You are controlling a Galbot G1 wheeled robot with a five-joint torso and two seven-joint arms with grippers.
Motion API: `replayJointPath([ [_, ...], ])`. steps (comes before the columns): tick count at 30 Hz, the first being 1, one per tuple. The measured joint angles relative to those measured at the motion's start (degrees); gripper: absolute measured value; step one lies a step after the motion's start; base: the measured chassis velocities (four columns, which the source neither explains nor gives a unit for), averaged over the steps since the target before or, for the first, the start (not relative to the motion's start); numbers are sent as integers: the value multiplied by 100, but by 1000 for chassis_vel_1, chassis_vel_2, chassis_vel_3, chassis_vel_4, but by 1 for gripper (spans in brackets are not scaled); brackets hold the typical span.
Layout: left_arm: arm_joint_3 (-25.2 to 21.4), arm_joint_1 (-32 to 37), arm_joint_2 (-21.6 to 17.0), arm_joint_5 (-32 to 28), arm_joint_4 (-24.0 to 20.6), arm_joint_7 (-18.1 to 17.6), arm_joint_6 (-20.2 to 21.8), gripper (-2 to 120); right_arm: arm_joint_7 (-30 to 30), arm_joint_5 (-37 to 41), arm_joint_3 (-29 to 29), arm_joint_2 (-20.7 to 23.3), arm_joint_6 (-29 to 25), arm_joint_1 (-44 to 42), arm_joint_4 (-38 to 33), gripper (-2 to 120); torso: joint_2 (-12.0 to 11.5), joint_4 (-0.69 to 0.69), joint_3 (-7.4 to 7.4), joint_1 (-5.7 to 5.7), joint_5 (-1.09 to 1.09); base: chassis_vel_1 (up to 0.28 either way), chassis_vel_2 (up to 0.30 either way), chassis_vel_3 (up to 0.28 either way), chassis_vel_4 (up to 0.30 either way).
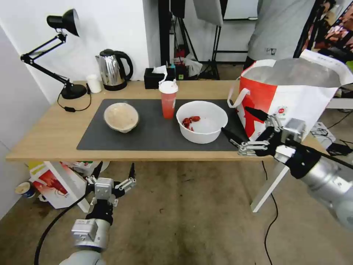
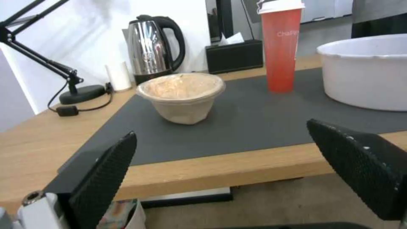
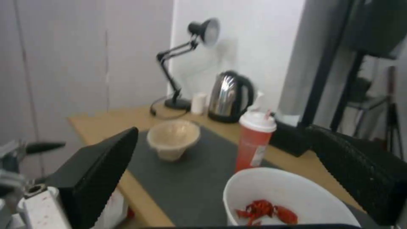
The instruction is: Pick up the trash from the table and place it into the takeout bag.
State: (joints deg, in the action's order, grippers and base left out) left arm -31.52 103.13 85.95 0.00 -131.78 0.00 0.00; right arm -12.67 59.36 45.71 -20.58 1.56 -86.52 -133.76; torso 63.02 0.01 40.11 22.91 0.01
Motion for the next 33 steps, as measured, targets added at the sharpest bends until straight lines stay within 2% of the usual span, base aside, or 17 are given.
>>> replayJointPath([
  [1,0,0,0,0,0,0,0,100,-57,128,-131,311,118,262,119,100,0,0,0,0,0,0,0,0,0],
  [2,0,0,0,0,0,0,0,100,-57,128,-131,311,118,262,119,100,0,0,0,0,0,0,0,0,0],
  [7,0,0,0,0,0,0,0,100,-193,444,-439,1082,405,912,416,100,0,1,0,0,-4,0,0,0,0],
  [16,0,0,0,0,0,0,0,100,-228,510,-504,1225,460,1023,469,100,1,-2,0,0,2,0,0,0,0],
  [18,0,0,0,0,0,0,0,100,-314,600,-505,1541,494,1015,520,100,1,-2,-1,0,-1,0,0,0,0],
  [19,0,0,0,0,0,0,0,100,-314,600,-505,1541,494,1015,520,100,1,-2,-1,0,-1,0,0,0,0],
  [23,0,0,0,0,0,0,0,100,-519,803,-447,2274,550,939,626,100,1,-1,-1,0,-2,0,0,0,0],
  [25,0,0,0,0,0,0,0,100,-546,829,-438,2369,558,929,638,100,1,-1,-1,0,-1,0,0,0,0],
  [28,0,0,0,0,0,0,0,100,-744,1023,-376,3069,612,854,745,100,1,-1,-1,1,-2,0,0,0,0],
  [29,0,0,0,0,0,0,0,100,-744,1023,-376,3069,612,854,745,100,1,-1,-1,1,-2,0,0,0,0],
  [33,0,0,0,0,0,0,0,100,-966,1240,-310,3856,670,773,863,100,1,-1,-1,1,-2,0,0,0,0],
])
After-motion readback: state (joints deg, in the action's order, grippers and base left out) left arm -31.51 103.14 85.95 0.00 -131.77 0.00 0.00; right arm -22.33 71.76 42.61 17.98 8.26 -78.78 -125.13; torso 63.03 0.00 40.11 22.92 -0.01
